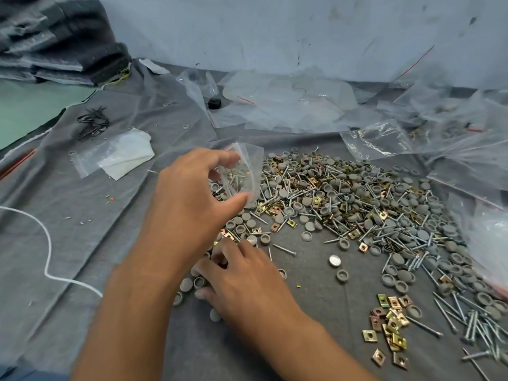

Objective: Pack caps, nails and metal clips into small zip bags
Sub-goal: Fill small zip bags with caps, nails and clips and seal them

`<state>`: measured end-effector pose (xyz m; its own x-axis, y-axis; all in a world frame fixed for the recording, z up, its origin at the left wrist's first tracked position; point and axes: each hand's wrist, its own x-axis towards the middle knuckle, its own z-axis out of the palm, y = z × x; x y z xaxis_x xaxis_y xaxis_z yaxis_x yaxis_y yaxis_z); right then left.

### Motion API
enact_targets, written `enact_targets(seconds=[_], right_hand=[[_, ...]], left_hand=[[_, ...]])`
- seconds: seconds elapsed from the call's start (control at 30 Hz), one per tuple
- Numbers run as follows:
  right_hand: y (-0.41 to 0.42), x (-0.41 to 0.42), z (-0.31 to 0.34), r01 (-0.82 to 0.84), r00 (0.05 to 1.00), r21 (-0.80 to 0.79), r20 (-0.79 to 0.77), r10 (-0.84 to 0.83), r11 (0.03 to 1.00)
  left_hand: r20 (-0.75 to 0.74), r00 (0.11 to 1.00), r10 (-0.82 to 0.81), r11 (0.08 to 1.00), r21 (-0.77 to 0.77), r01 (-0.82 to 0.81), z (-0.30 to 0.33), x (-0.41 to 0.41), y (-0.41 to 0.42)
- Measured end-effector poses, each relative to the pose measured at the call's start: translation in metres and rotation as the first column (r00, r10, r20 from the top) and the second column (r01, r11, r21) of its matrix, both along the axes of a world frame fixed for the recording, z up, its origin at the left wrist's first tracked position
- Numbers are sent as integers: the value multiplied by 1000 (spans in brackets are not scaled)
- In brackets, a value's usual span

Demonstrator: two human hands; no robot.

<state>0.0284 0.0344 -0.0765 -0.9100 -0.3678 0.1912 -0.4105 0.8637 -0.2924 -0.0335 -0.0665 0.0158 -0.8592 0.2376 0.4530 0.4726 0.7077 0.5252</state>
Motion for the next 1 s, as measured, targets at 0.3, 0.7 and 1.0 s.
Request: enact_targets(seconds=[0.3, 0.7, 1.0], right_hand=[[15, 1, 6, -92, 994, -34, 56, 94, 995], [80, 1, 98, -63, 974, -662, -205, -99, 747], [85, -8, 73, 102, 903, -343, -363, -232, 934]], left_hand=[[3, 1000, -23, 1000, 11, 23, 0, 0, 1], [39, 988, -151, 988, -9, 152, -3, 5, 17], [158, 951, -265, 964, 76, 256, -5, 10, 30]])
